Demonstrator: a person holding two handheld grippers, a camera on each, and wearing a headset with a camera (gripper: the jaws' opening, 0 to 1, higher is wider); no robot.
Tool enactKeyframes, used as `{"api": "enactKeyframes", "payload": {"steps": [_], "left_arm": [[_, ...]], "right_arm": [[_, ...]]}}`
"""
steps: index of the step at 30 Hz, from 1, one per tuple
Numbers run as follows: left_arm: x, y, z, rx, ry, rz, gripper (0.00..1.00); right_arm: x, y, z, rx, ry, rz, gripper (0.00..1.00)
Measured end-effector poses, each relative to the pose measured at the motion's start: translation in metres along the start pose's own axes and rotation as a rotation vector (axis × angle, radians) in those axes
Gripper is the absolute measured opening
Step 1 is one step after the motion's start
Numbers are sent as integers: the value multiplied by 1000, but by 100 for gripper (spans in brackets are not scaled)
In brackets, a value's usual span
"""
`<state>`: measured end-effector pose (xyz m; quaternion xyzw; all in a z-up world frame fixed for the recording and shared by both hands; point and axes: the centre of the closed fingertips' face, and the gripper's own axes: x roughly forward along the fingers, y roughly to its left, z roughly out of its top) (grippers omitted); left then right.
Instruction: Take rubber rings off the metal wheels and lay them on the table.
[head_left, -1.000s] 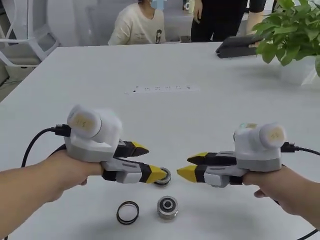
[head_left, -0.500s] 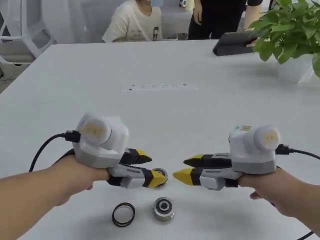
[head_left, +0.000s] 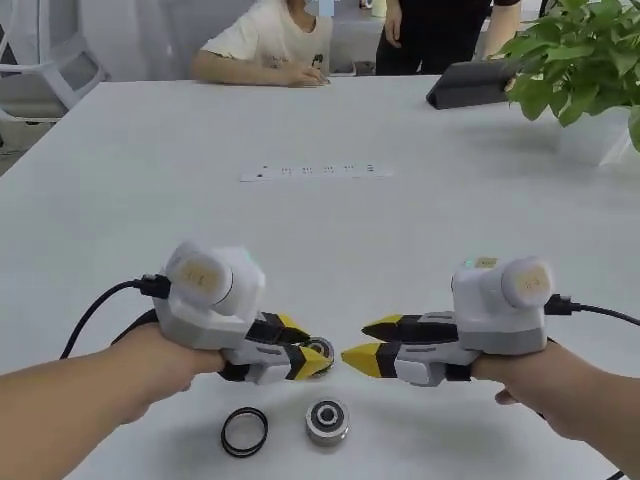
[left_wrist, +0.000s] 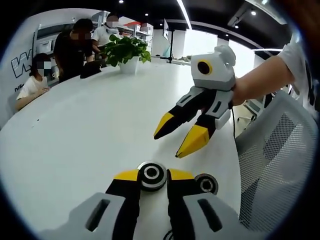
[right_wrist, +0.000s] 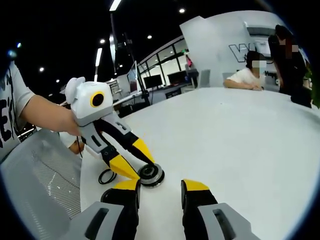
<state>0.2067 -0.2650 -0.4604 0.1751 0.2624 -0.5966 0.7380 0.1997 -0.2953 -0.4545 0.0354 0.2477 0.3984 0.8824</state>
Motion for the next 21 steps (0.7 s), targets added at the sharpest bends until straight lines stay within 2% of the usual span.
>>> {"api": "enactKeyframes", "payload": {"steps": [6, 9, 15, 16, 17, 21], "left_arm": [[0, 4, 0, 50, -2, 27, 11], [0, 2, -1, 98, 6, 27, 11], [0, 0, 0, 105, 0, 20, 8], [0, 0, -1, 122, 10, 24, 7], [4, -1, 2, 118, 4, 24, 7], [2, 0, 1, 109, -4, 24, 7]], "right_arm": [[5, 2, -3, -2, 8, 8, 30], [8, 3, -4, -5, 11, 12, 30], [12, 4, -6, -15, 21, 20, 30], [13, 5, -6, -18, 24, 22, 30], [13, 5, -6, -21, 26, 23, 30], [18, 9, -9, -52, 39, 33, 29]]}}
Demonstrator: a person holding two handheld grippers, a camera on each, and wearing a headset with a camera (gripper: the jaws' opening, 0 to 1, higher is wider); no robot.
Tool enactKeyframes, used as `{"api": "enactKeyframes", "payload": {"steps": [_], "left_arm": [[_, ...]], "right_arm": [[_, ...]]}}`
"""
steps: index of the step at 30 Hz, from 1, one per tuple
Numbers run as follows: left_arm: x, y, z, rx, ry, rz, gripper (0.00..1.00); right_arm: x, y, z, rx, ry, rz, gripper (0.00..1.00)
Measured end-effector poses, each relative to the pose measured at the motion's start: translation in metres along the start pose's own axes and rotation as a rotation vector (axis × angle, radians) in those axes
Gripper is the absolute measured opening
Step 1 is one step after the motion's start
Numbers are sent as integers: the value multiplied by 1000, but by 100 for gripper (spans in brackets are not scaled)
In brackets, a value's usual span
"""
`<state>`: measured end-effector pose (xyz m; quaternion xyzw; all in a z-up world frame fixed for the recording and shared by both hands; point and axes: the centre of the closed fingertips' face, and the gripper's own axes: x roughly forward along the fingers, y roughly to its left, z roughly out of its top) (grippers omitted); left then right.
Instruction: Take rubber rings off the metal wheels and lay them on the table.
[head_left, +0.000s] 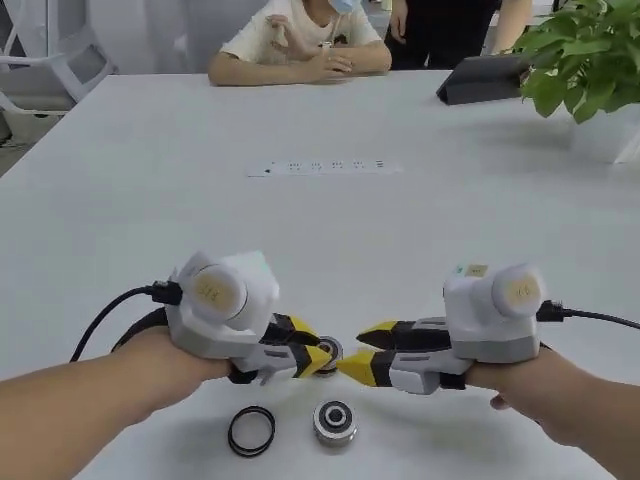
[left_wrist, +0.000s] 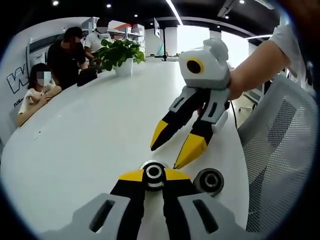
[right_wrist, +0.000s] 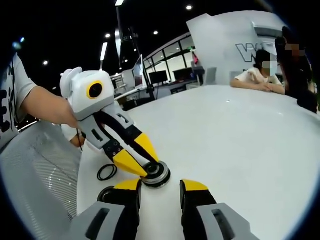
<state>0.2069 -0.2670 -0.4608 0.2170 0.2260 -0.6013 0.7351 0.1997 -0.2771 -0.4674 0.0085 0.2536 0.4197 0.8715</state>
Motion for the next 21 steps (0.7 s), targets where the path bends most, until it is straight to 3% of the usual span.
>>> {"api": "enactKeyframes", "payload": {"steps": [10, 21], "left_arm": [[0, -1, 0, -12, -3, 14, 7], [0, 0, -1, -20, -3, 21, 7]], "right_arm": [[16, 9, -3, -102, 38, 6, 26], [15, 9, -1, -171, 46, -16, 23]]}}
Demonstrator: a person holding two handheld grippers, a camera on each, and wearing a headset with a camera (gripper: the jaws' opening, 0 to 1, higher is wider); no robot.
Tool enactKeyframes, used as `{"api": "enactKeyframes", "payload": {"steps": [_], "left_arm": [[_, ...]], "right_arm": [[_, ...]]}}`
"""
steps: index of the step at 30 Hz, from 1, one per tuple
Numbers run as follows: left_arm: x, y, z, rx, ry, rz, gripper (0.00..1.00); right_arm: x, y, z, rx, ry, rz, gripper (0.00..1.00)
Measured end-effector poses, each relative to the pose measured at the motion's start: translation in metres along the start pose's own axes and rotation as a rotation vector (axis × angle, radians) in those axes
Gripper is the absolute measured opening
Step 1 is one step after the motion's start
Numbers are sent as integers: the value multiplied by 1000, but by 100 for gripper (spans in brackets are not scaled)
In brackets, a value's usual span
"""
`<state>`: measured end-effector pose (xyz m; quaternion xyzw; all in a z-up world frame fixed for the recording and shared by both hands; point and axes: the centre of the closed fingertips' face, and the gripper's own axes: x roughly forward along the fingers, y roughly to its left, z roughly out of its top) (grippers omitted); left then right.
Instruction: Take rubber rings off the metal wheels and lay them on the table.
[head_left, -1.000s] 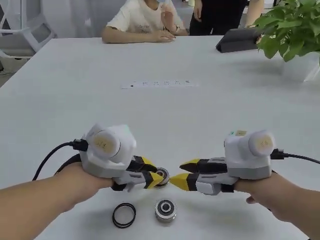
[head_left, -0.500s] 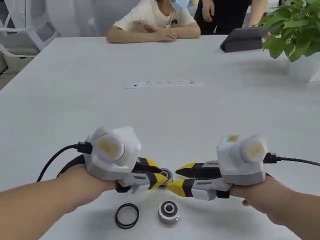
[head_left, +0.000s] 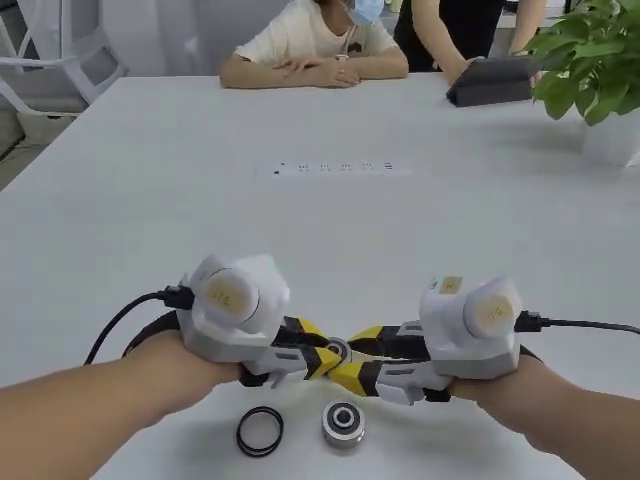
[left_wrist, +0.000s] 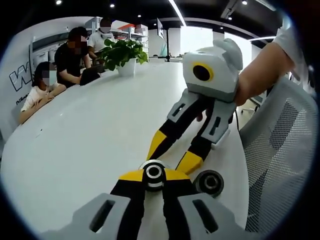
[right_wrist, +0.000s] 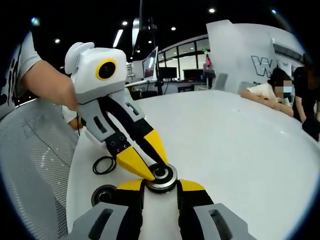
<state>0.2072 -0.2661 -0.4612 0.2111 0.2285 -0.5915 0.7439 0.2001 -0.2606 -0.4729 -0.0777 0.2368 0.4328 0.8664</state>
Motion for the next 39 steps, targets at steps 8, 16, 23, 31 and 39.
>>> {"api": "enactKeyframes", "payload": {"steps": [8, 16, 23, 31, 39], "left_arm": [[0, 0, 0, -7, -2, 4, 7], [0, 0, 0, -18, 0, 14, 7], [0, 0, 0, -25, 3, 23, 7], [0, 0, 0, -25, 10, 36, 7], [0, -1, -1, -31, 14, 52, 7]], "right_arm": [[-4, -1, -5, -45, 28, -13, 18], [-7, -4, -8, -19, 38, -30, 12], [-10, -10, -13, 74, 48, -49, 0], [-11, -14, -11, 237, 20, -69, 0], [-13, -17, -7, 368, -30, -69, 0]]}}
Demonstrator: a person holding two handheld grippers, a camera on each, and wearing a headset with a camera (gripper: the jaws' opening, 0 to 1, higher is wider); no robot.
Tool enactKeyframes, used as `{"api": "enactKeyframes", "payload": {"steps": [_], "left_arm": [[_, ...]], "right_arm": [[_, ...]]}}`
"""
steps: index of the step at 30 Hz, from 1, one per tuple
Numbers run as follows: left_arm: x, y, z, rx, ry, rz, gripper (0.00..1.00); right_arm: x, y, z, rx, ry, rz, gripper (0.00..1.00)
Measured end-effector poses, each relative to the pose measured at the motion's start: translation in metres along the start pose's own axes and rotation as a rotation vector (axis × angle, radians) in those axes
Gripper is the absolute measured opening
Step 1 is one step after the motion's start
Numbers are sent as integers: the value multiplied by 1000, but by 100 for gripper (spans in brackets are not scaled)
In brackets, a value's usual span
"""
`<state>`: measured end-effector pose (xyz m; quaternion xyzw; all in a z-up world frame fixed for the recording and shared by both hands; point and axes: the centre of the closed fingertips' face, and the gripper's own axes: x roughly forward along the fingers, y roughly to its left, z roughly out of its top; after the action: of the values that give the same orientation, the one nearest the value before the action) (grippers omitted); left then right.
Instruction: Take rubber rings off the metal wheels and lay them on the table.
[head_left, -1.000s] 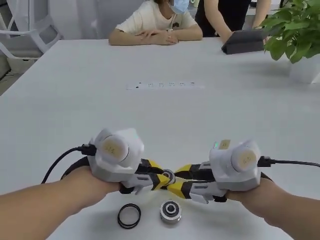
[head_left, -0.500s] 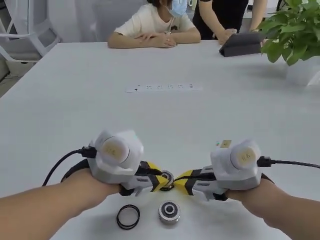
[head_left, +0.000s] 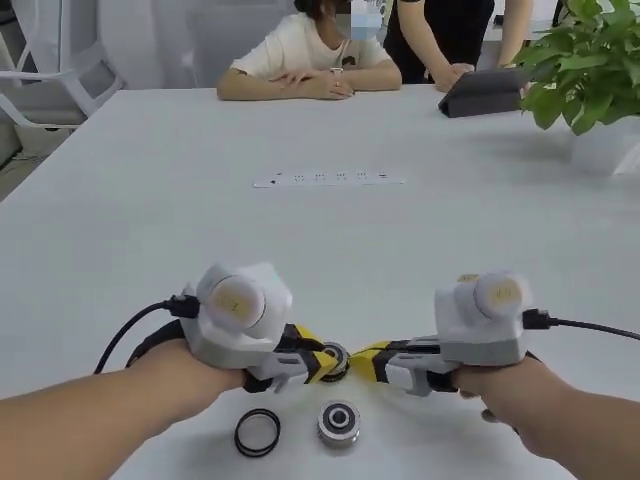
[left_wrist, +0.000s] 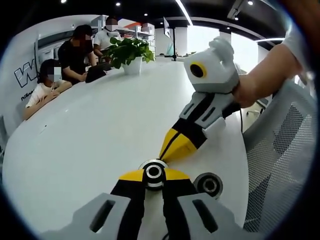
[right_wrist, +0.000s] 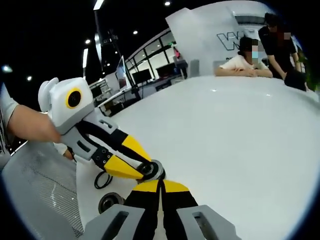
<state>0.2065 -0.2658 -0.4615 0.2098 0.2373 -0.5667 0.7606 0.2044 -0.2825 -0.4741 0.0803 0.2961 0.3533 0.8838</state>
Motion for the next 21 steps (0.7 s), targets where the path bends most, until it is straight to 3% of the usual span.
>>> {"api": "enactKeyframes", "payload": {"steps": [2, 7, 21], "left_arm": [[0, 0, 0, -4, 2, 5, 7], [1, -1, 0, -19, 4, 20, 7], [1, -2, 0, -23, 22, 41, 7]], "right_arm": [[-1, 1, 6, 59, -33, 5, 0], [-2, 2, 8, 117, -51, 15, 0], [-4, 8, 10, 146, -67, 29, 0]]}}
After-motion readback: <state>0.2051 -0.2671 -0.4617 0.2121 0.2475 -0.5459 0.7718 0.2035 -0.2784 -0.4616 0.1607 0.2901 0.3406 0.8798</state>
